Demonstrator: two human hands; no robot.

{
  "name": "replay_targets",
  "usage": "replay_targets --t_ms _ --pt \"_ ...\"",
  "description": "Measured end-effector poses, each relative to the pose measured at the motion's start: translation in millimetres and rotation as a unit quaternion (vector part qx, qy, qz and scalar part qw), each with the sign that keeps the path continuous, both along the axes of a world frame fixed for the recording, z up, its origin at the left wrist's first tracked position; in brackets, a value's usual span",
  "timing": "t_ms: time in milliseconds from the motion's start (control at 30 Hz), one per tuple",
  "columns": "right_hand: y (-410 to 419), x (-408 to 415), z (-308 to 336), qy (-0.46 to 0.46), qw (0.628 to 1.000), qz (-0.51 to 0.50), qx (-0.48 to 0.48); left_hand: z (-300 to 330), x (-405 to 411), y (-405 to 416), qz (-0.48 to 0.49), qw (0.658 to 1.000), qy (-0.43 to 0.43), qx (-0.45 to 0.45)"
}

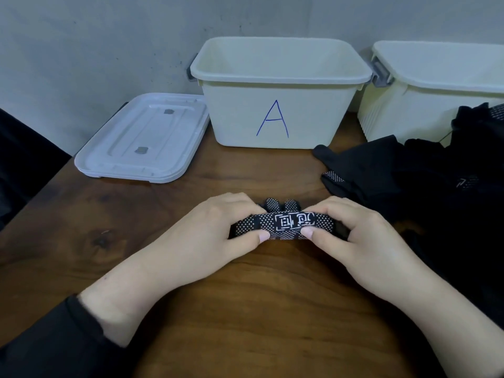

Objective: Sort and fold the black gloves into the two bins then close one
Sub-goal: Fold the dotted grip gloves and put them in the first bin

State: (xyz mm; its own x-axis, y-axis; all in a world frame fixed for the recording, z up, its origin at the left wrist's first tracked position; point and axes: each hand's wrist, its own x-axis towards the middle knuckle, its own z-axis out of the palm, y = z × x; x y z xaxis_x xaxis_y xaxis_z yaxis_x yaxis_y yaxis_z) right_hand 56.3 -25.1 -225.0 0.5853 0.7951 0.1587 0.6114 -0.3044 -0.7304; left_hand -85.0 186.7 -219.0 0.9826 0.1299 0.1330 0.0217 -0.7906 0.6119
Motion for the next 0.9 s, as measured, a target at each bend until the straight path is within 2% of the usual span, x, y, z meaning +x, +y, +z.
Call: replay_targets --t_ms 67,133,267,400,533,633,900 --pt "-0.4 0.0 1.8 0.049 0.999 -0.005 0.004 1.2 -0.3 -3.0 0.029 0.997 0.013 -0.073" --pt "2.4 0.2 -0.7 0.04 0.999 -0.019 0.013 -2.5 2.9 -4.9 0.074 0.993 0.001 -0.091" --pt "11.4 1.5 -9.5 -0.046 0.997 -0.063 0.02 -10.0 11.4 -2.4 0.119 0.992 -0.047 -0.022" --pt "15.8 1.1 -14.9 -0.114 0.993 -0.038 0.018 -11.0 13.1 -1.7 0.088 0.994 -0.052 0.043" --pt "12.3 0.5 -9.0 -0.132 0.991 0.006 -0.021 -10.0 11.5 -2.1 0.062 0.995 -0.016 0.075" --pt "12.2 -2.3 -9.0 -0.188 0.98 0.042 -0.057 -10.3 11.7 -1.8 0.06 0.993 -0.013 0.1" --pt "30.5 -11.5 -17.3 -0.271 0.961 0.018 -0.049 -8.5 12.6 -1.5 0.08 0.99 -0.002 0.117"
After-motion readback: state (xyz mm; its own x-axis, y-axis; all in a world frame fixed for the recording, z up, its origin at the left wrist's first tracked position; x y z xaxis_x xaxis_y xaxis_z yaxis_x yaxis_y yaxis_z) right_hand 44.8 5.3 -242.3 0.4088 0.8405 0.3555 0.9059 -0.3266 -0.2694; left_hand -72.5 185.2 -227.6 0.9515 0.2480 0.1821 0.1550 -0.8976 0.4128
